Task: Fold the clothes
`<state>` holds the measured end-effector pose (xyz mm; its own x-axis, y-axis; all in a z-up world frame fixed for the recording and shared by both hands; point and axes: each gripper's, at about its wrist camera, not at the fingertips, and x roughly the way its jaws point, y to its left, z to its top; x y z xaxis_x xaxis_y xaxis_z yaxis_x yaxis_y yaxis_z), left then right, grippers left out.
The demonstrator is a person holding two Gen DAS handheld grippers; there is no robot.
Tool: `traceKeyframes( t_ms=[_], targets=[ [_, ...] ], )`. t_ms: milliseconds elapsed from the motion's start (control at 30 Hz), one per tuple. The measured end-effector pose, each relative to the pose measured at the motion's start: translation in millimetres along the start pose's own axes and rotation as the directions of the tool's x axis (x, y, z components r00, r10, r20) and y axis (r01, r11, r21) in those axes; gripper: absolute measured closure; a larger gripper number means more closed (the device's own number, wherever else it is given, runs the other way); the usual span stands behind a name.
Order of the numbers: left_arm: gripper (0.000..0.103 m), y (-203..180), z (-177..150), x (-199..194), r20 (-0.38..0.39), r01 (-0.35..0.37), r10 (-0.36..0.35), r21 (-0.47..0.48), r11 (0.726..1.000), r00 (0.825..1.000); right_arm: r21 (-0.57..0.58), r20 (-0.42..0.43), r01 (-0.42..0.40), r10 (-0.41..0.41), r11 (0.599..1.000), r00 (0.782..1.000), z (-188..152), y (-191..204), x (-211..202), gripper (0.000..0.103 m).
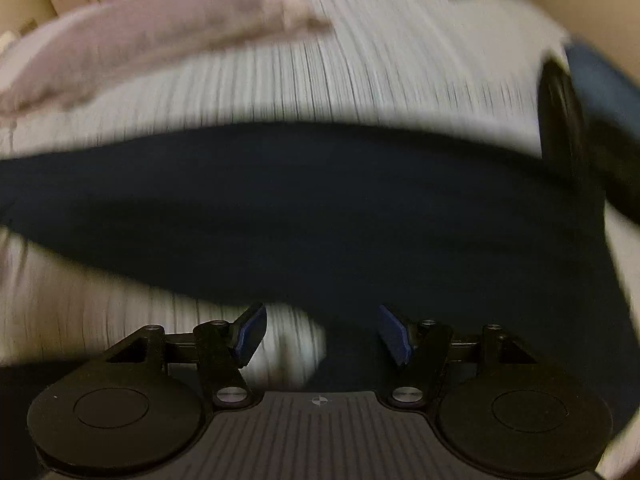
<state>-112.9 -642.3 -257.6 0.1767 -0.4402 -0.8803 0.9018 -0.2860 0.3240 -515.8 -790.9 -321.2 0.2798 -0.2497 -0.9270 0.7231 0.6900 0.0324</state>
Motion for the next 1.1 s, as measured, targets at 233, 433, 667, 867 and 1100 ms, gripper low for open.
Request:
traceKeyframes(
  t_ms=[233,433,667,867,1100],
  targets=[
    [0.070,-127,78,16,0.096,0.302,-0.316,0.139,0.943,0.944,0.005,-0.151,0.066,-0.065,0.998,0.986,-60,-5,-14,0.038],
    [0.069,-209,138,23,0.116,0.432,-0.461,0.209,0.877,0.880,0.143,-0.062,0.089,-0.081,0.986,0.995,-70,-32,-38,0.038],
    [0.069,-268,184,46,0.083,0.461,-0.494,0.253,0.851,0.865,0.343,-0.041,0.175,-0.172,0.923,0.984,-93,-93,-53,0.038],
    [0.090,-293,200,51,0.045,0.476,-0.508,0.285,0.832,0.860,0.549,0.016,0.118,-0.151,0.828,0.988,-116,-157,-57,0.038],
    [0.091,-309,197,20,-0.025,0.520,-0.556,0.392,0.759,0.831,0.518,-0.052,0.221,-0.228,0.826,0.972,-124,-173,-47,0.038]
  ],
)
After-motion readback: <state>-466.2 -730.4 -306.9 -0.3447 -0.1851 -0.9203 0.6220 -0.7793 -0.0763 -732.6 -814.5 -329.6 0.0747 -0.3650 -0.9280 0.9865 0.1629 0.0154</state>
